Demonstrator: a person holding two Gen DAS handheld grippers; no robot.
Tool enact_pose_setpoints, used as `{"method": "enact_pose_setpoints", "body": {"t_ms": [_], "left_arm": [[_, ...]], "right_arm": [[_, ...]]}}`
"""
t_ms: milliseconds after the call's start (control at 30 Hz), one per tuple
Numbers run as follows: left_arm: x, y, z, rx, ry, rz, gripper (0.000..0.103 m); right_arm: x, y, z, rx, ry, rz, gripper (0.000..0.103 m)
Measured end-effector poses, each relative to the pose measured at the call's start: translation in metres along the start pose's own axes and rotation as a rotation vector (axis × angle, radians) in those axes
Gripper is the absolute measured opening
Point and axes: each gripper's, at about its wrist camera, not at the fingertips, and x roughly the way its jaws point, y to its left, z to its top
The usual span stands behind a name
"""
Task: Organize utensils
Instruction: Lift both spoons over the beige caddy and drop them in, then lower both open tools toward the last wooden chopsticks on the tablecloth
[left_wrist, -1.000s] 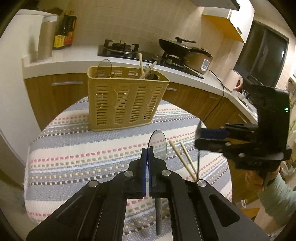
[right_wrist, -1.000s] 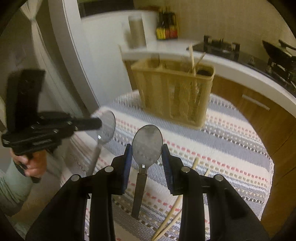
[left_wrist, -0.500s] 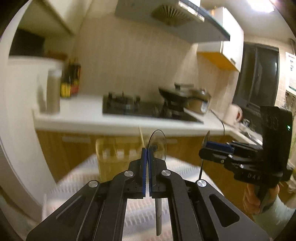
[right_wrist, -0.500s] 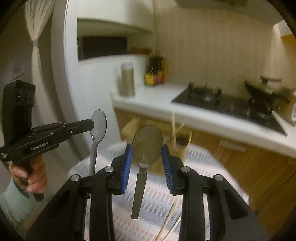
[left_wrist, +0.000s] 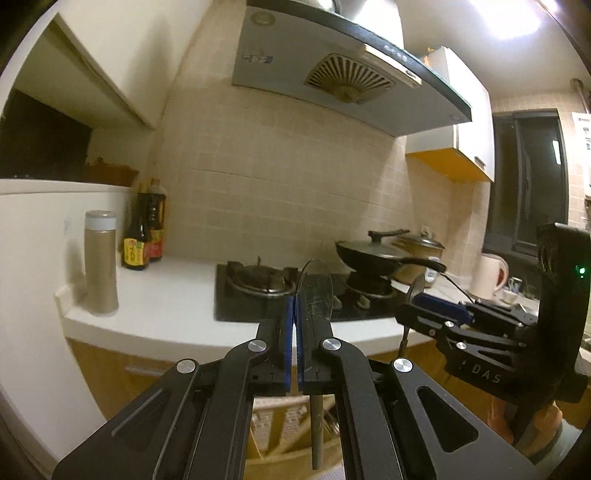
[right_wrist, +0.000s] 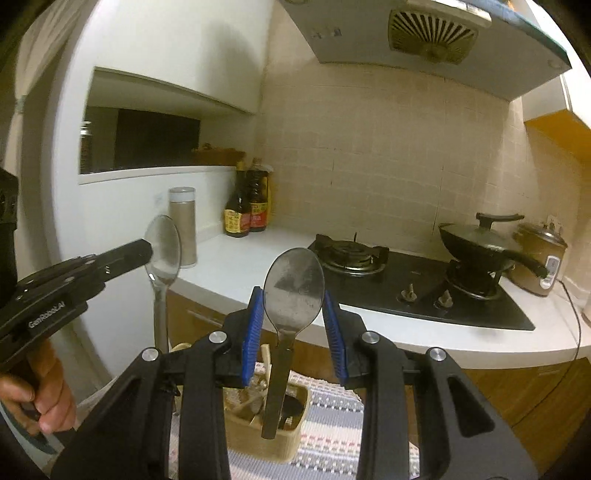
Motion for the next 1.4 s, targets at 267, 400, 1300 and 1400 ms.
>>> {"method": "enact_pose_setpoints", "body": {"t_ms": [267, 400, 1300, 1400], "left_arm": [[0.045, 0.026, -0.023, -0.045, 0.011, 0.033, 0.000], [0.057, 0.034, -0.039, -0.064, 0.037, 0.026, 0.000], [-0.033, -0.005, -0.039, -0.028, 0.111, -0.083, 0.036], [-0.041, -0.018, -0.045, -0.002, 0.156, -0.104, 0.036]], "right_arm": [[0.057, -0.009, -0.026, 0.032, 0.077, -0.001, 0.029], [0.068, -0.008, -0.039, 0.034, 0.110, 0.007, 0.029], [-0.017, -0.017, -0.077, 0.087, 0.386, 0.050, 0.060], [-0.015, -0.028, -0.097, 0.141, 0.502, 0.067, 0.059]]}}
